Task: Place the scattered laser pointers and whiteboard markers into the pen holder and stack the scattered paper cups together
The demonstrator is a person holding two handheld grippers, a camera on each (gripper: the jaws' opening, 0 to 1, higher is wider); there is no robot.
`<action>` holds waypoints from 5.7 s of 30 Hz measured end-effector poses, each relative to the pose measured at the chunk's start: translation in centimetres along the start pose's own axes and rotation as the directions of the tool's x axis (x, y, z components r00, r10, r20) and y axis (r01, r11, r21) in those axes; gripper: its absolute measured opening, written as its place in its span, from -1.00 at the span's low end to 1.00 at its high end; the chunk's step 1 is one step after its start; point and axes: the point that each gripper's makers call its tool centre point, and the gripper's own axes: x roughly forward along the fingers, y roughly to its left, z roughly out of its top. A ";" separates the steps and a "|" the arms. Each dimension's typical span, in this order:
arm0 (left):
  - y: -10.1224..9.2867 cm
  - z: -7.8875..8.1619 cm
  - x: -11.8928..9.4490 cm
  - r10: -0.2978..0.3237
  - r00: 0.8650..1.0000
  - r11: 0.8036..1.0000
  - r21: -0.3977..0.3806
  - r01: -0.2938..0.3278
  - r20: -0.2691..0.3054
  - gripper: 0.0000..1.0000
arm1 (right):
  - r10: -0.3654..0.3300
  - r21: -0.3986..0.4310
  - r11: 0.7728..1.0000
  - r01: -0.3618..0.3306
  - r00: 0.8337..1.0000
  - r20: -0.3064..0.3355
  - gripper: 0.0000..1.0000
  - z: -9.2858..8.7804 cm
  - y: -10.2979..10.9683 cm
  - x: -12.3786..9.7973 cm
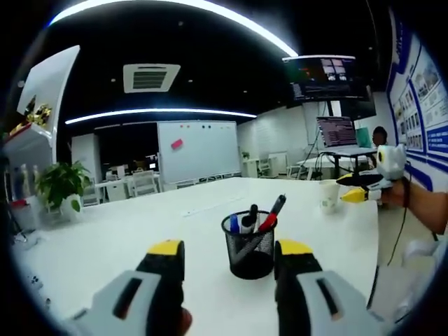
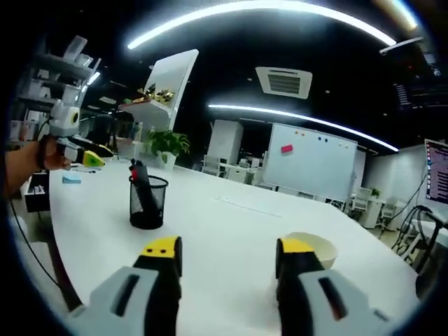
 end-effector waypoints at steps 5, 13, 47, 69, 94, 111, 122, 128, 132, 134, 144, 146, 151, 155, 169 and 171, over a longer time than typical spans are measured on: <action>0.1 -0.7 -0.3 0.007 1.000 1.000 -0.013 -0.007 -0.003 0.05 | 0.001 0.005 1.000 -0.001 1.000 0.011 0.14 0.2 -0.2 0.2; 0.1 -1.2 -0.5 0.005 1.000 1.000 -0.016 -0.006 -0.010 0.05 | -0.025 0.012 1.000 0.024 0.998 0.055 0.20 1.0 -0.9 0.4; -0.5 -1.6 -1.0 -0.015 1.000 1.000 -0.006 0.014 -0.021 0.05 | -0.201 0.153 0.970 0.189 0.977 0.070 0.47 -0.5 -7.3 -0.1; -1.9 -2.2 -1.0 -0.037 0.999 0.999 -0.013 0.036 -0.034 0.07 | -0.228 0.206 0.953 0.223 0.974 -0.001 0.56 -3.6 -9.1 0.3; -3.1 -2.9 -1.1 -0.057 0.996 0.998 -0.013 0.056 -0.062 0.27 | -0.214 0.176 0.958 0.225 0.974 -0.080 0.59 -5.9 -8.8 1.3; -3.3 -3.7 -0.9 -0.068 0.992 0.998 -0.016 0.066 -0.110 0.30 | -0.176 0.168 0.966 0.197 0.976 -0.131 0.59 -7.7 -8.1 2.6; -3.6 -3.7 -1.0 -0.076 0.989 0.997 0.003 0.077 -0.128 0.28 | -0.163 0.155 0.971 0.184 0.977 -0.137 0.57 -7.5 -7.9 2.8; -3.7 -3.8 -1.2 -0.082 0.987 0.997 0.006 0.083 -0.135 0.27 | -0.139 0.115 0.981 0.156 0.980 -0.145 0.58 -7.4 -7.7 3.1; -3.5 -3.9 -1.3 -0.080 0.987 0.997 0.006 0.081 -0.143 0.27 | -0.133 0.132 0.979 0.154 0.979 -0.156 0.47 -7.7 -7.6 3.2; -3.5 -3.9 -1.3 -0.078 0.987 0.997 0.004 0.079 -0.142 0.27 | -0.121 0.149 0.978 0.144 0.981 -0.154 0.45 -7.8 -7.3 3.4; -3.5 -4.2 -1.5 -0.078 0.985 0.997 0.010 0.081 -0.152 0.26 | -0.136 0.154 0.975 0.159 0.979 -0.152 0.35 -7.8 -7.4 3.5; -3.5 -4.1 -1.5 -0.079 0.985 0.997 0.010 0.081 -0.151 0.26 | -0.143 0.155 0.974 0.167 0.977 -0.155 0.28 -7.9 -7.7 3.5; -3.6 -4.0 -1.5 -0.079 0.986 0.997 0.013 0.082 -0.148 0.26 | -0.146 0.176 0.969 0.172 0.978 -0.151 0.08 -7.9 -7.7 3.5; -3.6 -4.1 -1.5 -0.085 0.985 0.996 0.015 0.088 -0.152 0.26 | -0.150 0.176 0.969 0.175 0.978 -0.147 0.05 -7.8 -7.7 3.8; -3.5 -4.1 -1.6 -0.079 0.985 0.996 0.019 0.083 -0.153 0.26 | -0.146 0.180 0.969 0.172 0.978 -0.150 -0.13 -7.9 -7.6 3.9; -3.5 -4.0 -1.7 -0.079 0.985 0.996 0.022 0.083 -0.151 0.26 | -0.145 0.180 0.969 0.171 0.978 -0.152 -0.13 -8.0 -7.6 3.9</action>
